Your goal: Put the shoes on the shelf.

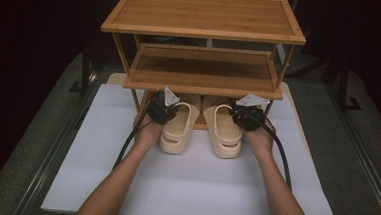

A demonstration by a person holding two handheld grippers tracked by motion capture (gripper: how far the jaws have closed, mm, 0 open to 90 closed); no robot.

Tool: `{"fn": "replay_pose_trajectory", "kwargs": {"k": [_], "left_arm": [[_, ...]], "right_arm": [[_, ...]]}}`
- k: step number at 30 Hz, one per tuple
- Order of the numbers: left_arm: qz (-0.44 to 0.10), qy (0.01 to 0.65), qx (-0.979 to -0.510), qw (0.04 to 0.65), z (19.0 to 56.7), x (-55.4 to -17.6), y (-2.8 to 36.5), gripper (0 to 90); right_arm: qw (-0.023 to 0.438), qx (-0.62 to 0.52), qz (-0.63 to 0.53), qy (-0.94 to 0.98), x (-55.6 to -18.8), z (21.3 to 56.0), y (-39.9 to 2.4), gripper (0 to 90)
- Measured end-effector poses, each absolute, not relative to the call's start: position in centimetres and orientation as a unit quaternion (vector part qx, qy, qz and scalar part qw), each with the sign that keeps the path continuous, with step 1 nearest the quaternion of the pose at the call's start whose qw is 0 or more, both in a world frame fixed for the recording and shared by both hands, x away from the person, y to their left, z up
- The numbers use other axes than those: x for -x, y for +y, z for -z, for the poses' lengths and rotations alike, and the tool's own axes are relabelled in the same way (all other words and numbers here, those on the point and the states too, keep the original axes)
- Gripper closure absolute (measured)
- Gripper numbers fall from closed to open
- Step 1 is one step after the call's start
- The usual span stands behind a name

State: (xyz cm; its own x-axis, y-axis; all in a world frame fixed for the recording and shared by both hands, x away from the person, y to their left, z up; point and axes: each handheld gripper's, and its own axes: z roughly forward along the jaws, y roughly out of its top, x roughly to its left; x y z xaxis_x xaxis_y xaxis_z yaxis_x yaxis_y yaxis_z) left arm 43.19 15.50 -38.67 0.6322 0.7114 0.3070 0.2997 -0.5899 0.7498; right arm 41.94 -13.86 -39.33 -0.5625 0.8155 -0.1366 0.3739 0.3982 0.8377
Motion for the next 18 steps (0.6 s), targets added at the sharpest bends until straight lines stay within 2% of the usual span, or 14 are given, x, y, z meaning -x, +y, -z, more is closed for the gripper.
{"fn": "replay_pose_trajectory", "kwargs": {"k": [2,7,13,18], "left_arm": [[-0.294,0.305,-0.837,0.347,38.5,-43.2,15.7,71.2],[-0.263,0.309,-0.835,0.372,37.8,-42.7,16.6,56.8],[-0.203,0.308,-0.838,0.401,36.3,-41.5,18.7,40.7],[-0.169,0.307,-0.834,0.426,35.7,-39.9,20.4,30.2]], "right_arm": [[0.272,-0.379,-0.403,0.788,-41.8,39.3,-13.8,73.8],[0.257,-0.380,-0.419,0.784,-41.4,38.5,-14.3,57.9],[0.207,-0.385,-0.438,0.785,-40.0,36.9,-15.8,41.2],[0.181,-0.385,-0.442,0.790,-38.5,36.4,-17.2,34.4]]}}
